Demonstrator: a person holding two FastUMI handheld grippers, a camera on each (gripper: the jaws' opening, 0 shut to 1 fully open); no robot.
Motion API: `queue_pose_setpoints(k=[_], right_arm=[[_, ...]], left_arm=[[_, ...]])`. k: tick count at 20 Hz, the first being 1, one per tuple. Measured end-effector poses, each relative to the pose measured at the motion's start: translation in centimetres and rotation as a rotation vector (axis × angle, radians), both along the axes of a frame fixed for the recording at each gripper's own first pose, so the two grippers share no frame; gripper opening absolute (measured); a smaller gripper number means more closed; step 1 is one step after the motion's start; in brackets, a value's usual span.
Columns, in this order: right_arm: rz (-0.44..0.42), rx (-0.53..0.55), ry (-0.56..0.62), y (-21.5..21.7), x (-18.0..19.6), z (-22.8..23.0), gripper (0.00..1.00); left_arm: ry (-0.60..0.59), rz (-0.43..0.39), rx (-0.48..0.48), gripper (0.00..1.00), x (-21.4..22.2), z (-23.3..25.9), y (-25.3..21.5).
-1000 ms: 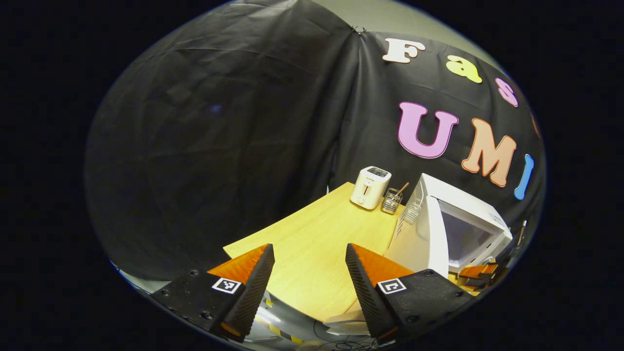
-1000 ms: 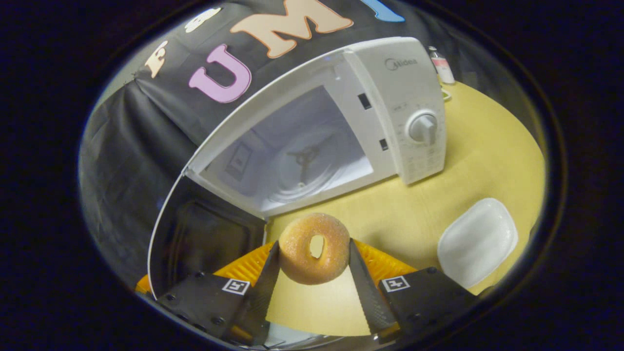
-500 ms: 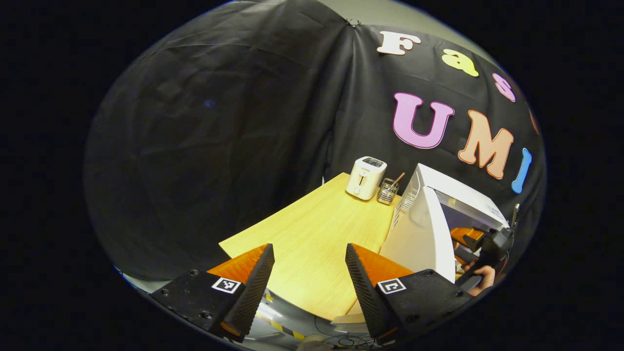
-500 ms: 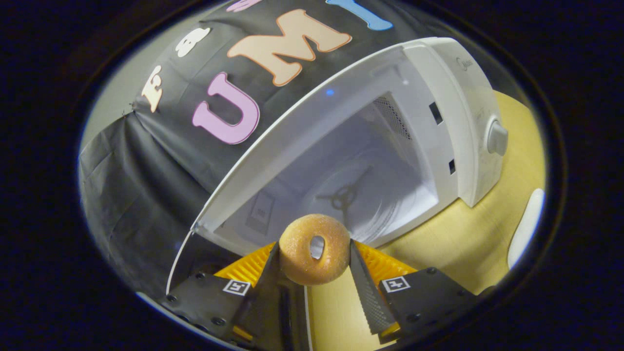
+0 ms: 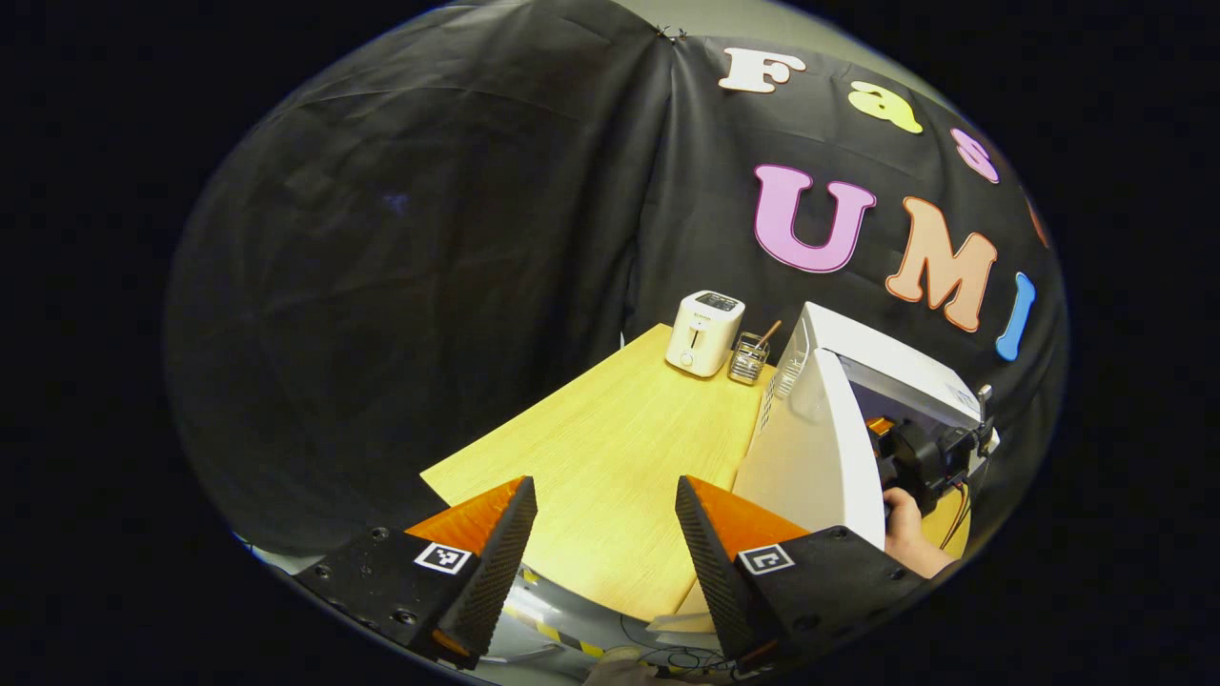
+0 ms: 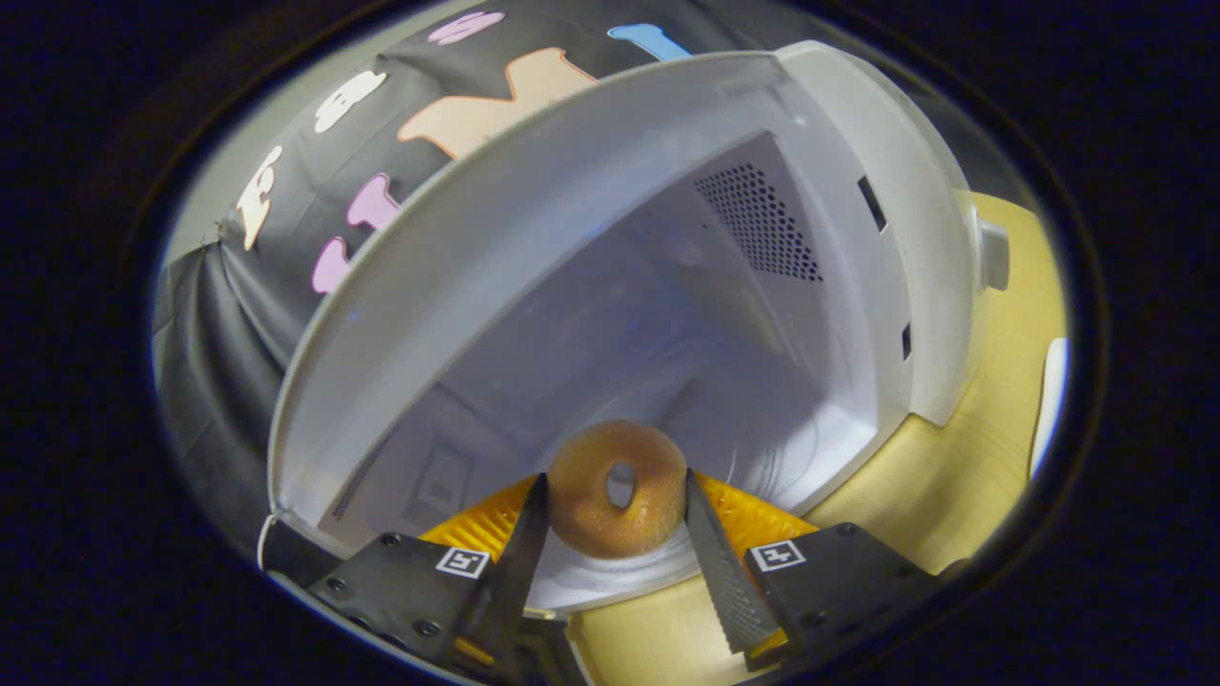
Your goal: Open the microwave oven with the left hand, put the food in, and close the microwave oven.
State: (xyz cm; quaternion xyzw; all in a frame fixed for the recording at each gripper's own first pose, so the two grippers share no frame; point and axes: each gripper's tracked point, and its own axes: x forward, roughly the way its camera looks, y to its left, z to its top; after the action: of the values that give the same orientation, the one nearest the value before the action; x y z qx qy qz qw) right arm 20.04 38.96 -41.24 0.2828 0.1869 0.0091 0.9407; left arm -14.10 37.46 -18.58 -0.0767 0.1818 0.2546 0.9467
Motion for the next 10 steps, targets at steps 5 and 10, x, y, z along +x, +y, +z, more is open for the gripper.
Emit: queue_pose_setpoints(k=[5, 10], right_arm=[[0.003, -0.065, 0.004, -0.9, 1.4, -1.4, 0.76], [0.035, -0.090, -0.018, -1.4, 0.7, -0.4, 0.91]], left_arm=[[0.014, 0.014, -0.007, 0.87, -0.2, -0.4, 0.4], [0.006, 0.034, -0.024, 0.87, -0.5, -0.8, 0.7]])
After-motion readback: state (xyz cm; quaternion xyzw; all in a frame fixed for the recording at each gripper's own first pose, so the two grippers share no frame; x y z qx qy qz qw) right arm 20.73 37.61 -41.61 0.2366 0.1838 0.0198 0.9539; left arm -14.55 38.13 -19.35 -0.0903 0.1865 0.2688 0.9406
